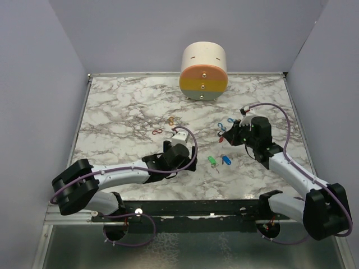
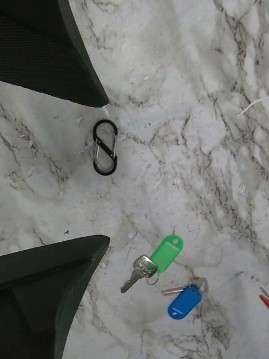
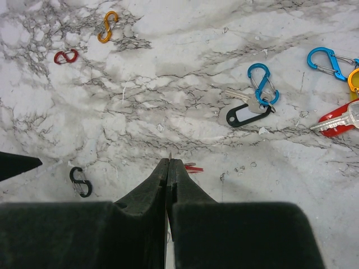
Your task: Put the keys on the keyring
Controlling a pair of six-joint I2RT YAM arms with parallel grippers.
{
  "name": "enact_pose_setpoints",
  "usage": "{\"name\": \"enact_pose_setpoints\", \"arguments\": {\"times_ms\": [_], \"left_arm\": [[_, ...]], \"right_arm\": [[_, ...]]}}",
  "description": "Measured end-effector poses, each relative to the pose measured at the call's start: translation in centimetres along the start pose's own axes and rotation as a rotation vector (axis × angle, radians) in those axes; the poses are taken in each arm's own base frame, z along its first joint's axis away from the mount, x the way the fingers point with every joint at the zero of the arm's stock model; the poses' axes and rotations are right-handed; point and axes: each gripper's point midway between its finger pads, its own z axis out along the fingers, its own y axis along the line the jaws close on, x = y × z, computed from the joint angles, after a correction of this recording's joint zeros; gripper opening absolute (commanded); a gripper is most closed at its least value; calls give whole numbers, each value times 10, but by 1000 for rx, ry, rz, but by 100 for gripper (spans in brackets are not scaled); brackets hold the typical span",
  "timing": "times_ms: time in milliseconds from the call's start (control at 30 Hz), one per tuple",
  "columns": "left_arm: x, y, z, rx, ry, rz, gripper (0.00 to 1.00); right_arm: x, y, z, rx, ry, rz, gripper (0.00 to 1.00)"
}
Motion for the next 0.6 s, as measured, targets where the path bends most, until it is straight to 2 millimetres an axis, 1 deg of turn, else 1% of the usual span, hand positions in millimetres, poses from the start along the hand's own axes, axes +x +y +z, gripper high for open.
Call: {"name": "enact_pose_setpoints", "arguments": {"times_ms": [100,200,400,600], "left_arm": [[13,-11,-3,20,21,-9,99],[24,-18,-3,25,40,-13,99],[47,-24,1,19,88,-5,99],[58,-22,5,3,112,-6,99]], "right_arm": [[-2,0,-2,4,-11,-3,1],[-4,0,-4,8,-20,-5,1],[-4,0,-4,11,-25,-6,1],[-5,0,-6,11,-29,-7,1]]}}
